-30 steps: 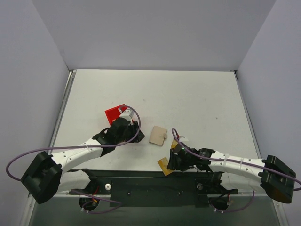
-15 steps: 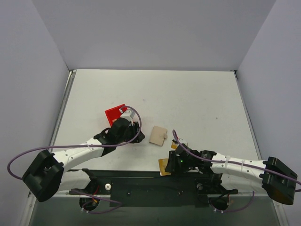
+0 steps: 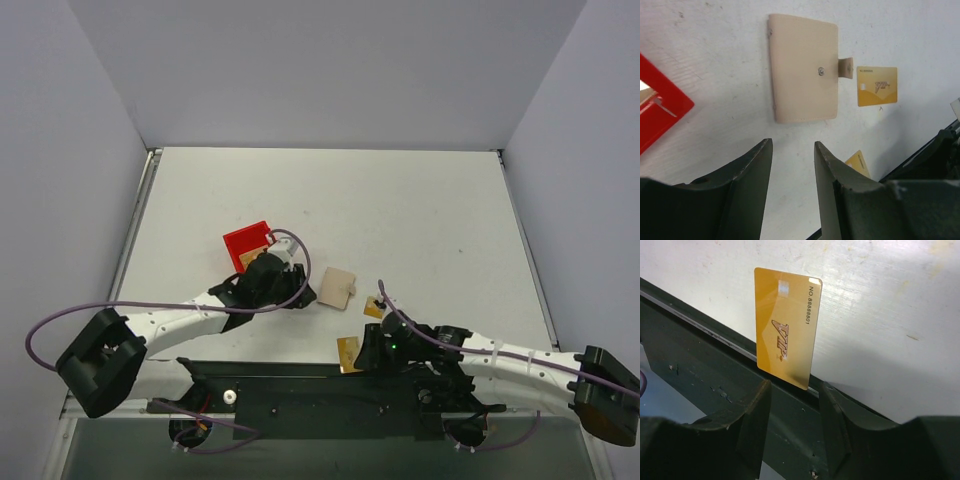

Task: Put the credit cards into the card holder
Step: Move the credit card to the corner of the board, then pick up the credit card at the corner of the board.

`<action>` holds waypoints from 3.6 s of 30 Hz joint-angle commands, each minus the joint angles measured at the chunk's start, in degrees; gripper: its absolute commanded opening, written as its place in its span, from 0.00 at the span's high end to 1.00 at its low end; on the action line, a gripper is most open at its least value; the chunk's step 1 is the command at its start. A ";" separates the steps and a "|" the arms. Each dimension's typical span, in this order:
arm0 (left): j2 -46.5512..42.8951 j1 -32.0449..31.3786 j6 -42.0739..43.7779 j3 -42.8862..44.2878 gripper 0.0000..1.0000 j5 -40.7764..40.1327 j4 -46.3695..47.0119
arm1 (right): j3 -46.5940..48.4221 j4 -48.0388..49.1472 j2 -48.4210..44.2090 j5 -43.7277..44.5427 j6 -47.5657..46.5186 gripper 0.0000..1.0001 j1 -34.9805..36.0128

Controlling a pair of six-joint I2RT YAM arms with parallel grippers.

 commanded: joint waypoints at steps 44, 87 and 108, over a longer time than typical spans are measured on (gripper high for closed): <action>17.73 -17.82 -0.26 0.34 0.92 3.98 14.47 | -13.52 20.39 0.63 -11.91 3.02 0.65 -15.82; 15.18 -18.79 -2.19 -1.86 0.97 1.25 10.69 | -13.60 11.43 -1.30 -14.55 3.46 0.59 -13.97; 14.04 -18.88 -2.28 -2.39 0.98 0.90 9.37 | -11.85 22.95 13.39 -14.20 2.50 0.75 -12.74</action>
